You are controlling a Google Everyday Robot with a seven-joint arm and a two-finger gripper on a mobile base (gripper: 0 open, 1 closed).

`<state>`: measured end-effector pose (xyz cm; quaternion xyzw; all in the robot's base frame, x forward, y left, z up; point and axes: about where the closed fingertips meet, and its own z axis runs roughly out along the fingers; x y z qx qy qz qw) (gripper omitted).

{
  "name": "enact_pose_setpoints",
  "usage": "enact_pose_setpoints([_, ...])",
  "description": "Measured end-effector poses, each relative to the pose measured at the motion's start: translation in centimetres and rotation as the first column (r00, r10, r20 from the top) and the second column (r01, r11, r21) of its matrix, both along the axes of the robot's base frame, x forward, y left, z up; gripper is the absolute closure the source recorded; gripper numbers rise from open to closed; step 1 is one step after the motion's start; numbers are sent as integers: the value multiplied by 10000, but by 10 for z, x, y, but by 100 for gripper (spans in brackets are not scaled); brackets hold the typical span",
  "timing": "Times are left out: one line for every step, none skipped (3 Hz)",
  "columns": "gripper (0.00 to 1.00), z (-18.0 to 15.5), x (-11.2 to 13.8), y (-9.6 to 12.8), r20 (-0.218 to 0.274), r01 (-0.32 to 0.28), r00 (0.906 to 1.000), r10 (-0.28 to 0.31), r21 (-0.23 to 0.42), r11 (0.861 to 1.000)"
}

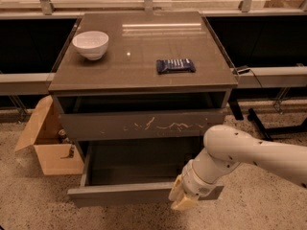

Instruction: Close middle drawer

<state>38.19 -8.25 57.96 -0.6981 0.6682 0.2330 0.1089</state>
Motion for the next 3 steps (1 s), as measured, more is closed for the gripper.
enact_pose_setpoints([87,-2,-1,0,-54,-1,10000,1,23,10000])
enact_pose_setpoints([100,-2,-1,0,-55,0,10000,0,21,10000])
enact_pose_setpoints([100,-25,4,-3,-184,242,9995,-249,-329,9992])
